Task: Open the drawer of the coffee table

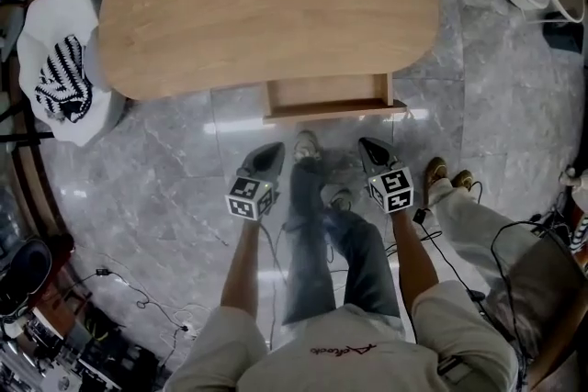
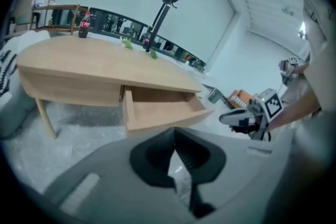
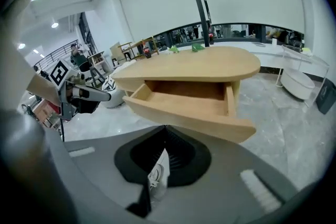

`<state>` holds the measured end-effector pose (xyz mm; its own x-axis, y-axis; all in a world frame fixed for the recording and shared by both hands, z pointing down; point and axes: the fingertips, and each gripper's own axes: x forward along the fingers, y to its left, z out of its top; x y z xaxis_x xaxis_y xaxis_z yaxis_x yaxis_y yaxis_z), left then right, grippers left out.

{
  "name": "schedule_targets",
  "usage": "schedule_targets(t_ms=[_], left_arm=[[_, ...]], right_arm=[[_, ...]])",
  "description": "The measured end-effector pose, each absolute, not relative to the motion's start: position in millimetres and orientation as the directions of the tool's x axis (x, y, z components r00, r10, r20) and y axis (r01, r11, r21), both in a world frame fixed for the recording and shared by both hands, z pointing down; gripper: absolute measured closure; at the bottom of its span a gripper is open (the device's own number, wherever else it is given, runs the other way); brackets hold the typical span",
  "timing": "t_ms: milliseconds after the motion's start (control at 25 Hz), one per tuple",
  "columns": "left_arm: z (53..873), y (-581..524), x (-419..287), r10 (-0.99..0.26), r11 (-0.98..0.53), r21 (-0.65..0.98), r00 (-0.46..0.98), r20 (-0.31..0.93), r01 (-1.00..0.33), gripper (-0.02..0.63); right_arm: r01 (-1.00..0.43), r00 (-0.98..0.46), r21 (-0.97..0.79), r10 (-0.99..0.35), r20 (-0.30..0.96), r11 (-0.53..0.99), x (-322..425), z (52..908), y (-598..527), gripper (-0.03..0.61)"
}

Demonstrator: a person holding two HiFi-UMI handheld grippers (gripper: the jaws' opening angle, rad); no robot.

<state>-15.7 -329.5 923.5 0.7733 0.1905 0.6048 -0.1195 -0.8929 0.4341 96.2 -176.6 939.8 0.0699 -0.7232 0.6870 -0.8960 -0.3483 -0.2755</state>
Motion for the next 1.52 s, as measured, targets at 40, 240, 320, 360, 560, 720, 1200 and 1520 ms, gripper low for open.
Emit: schedule_targets(t_ms=[40, 240, 320, 360, 560, 720, 1200, 1520], left_arm=[[907.8, -330.6, -15.0, 0.191, -0.894, 0.433, 0.774, 0.603, -0.117, 0.614], [828.0, -338.7, 2.9, 0.184, -0.896, 0.430, 0.789, 0.586, -0.111, 0.614], [793.5, -339.7, 15.4, 0.179, -0.901, 0.422, 0.795, 0.579, -0.104, 0.614], [775.1, -339.5, 20.0, 0.177, -0.903, 0.419, 0.800, 0.574, -0.100, 0.614], [689.9, -352.6, 45.5, 0.155, -0.902, 0.419, 0.831, 0.535, -0.102, 0.614], [627.5, -361.9, 76.1, 0.148, -0.913, 0.401, 0.851, 0.504, -0.078, 0.614], [473.7, -401.2, 149.0, 0.132, -0.964, 0.264, 0.910, 0.393, 0.026, 0.614], [393.0, -410.2, 172.7, 0.124, -0.979, 0.190, 0.946, 0.301, 0.068, 0.614]], right_arm=[[-0.895, 0.075, -0.274, -0.724, 0.685, -0.352, 96.4, 923.6, -179.3, 0.575], [-0.901, 0.108, -0.249, -0.738, 0.666, -0.356, 111.4, 835.5, -196.6, 0.574], [-0.905, 0.121, -0.237, -0.746, 0.654, -0.354, 122.3, 796.8, -202.9, 0.574], [-0.905, 0.126, -0.234, -0.749, 0.651, -0.356, 125.3, 777.4, -204.5, 0.574], [-0.900, 0.156, -0.232, -0.770, 0.619, -0.369, 145.2, 692.5, -221.1, 0.574], [-0.899, 0.197, -0.214, -0.789, 0.582, -0.383, 172.1, 630.8, -233.9, 0.575], [-0.893, 0.346, -0.128, -0.841, 0.417, -0.431, 245.9, 470.9, -272.4, 0.574], [-0.887, 0.412, -0.078, -0.856, 0.313, -0.455, 267.9, 391.0, -273.5, 0.575]])
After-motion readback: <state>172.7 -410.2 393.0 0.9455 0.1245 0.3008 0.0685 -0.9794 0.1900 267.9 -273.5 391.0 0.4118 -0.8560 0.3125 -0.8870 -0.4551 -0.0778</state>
